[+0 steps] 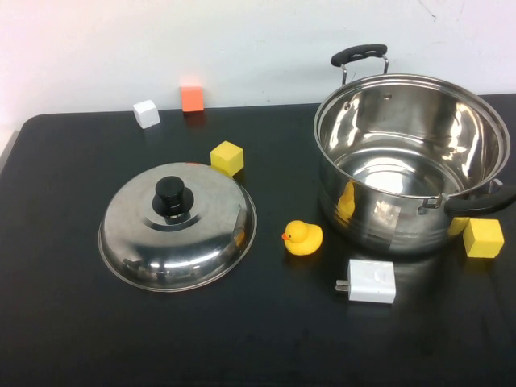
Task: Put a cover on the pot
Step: Pick up the pot lid
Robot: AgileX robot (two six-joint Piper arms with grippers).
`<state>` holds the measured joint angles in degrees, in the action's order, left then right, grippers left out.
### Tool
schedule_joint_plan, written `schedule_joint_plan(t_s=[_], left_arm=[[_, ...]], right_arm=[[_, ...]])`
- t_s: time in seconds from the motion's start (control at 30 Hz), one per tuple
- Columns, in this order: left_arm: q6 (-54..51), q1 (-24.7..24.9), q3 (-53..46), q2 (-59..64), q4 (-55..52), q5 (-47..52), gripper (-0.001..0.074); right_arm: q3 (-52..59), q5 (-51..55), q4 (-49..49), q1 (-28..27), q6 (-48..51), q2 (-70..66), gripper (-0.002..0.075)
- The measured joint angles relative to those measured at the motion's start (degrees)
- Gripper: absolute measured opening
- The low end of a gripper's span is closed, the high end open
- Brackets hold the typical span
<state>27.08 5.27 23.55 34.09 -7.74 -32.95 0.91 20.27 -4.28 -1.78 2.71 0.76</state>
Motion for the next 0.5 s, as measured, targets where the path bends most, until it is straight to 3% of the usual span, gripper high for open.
schedule_joint_plan(t_s=[0.17, 0.23, 0.3, 0.43, 0.5], left_arm=[[-1.78, 0.0, 2.39, 16.87, -0.64, -7.99, 0.0], [-1.78, 0.0, 4.22, 24.43, -2.51, -8.64, 0.0033], [-1.49, 0.0, 5.88, 30.08, -7.22, -8.65, 0.0127], [2.95, 0.0, 8.34, 39.05, -17.71, -9.51, 0.0421], [5.33, 0.0, 9.46, 42.51, -20.53, -9.51, 0.0507]], right_arm=[[0.0, 0.0, 0.0, 0.0, 0.0, 0.0, -0.0002], [0.0, 0.0, 0.0, 0.0, 0.0, 0.0, -0.0002], [0.0, 0.0, 0.0, 0.0, 0.0, 0.0, -0.0002], [0.0, 0.0, 0.0, 0.0, 0.0, 0.0, -0.0002], [0.0, 0.0, 0.0, 0.0, 0.0, 0.0, -0.0002]])
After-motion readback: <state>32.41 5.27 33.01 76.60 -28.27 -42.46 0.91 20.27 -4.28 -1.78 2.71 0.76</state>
